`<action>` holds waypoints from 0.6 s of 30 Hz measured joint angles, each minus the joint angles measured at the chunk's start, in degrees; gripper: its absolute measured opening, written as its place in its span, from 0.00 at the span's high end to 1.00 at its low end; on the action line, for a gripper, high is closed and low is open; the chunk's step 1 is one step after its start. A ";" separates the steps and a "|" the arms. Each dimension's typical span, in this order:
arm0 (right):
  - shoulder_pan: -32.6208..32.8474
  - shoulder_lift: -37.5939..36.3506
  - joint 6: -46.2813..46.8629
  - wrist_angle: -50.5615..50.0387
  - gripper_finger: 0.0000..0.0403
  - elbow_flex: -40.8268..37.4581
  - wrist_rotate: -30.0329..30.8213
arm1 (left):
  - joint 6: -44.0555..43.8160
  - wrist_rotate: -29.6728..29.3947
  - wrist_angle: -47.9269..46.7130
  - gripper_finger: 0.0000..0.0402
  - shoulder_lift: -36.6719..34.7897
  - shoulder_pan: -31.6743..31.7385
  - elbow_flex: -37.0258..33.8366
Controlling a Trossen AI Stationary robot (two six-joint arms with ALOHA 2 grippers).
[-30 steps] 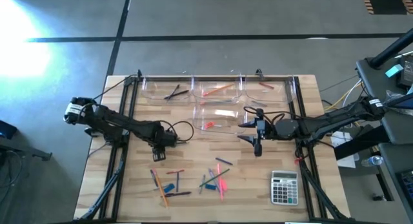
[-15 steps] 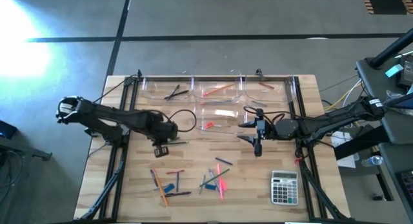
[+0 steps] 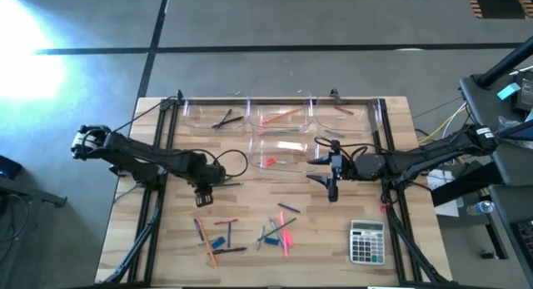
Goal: Sort crayons/erasers/pens/pencils in bins
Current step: Put the green pencil into the top center transparent bin
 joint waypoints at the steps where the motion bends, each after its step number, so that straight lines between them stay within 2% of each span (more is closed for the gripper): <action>1: 0.00 0.00 0.00 0.00 0.50 0.00 -0.01 | 0.00 0.00 0.99 0.60 0.20 0.00 -0.92; 6: 0.00 0.00 0.00 0.03 0.50 0.02 -0.01 | 0.00 -0.03 3.19 0.53 1.45 0.09 -4.36; 10: 0.00 0.00 0.00 0.09 0.50 0.02 0.01 | 0.02 -0.22 8.14 0.52 2.30 0.09 -6.97; 15: 0.00 0.00 0.02 0.23 0.50 0.02 0.01 | 0.23 -0.68 9.65 0.53 4.51 0.07 -7.35; 18: 0.00 0.00 0.02 0.33 0.50 0.02 0.01 | -0.05 -0.83 9.80 0.57 5.55 0.00 -7.25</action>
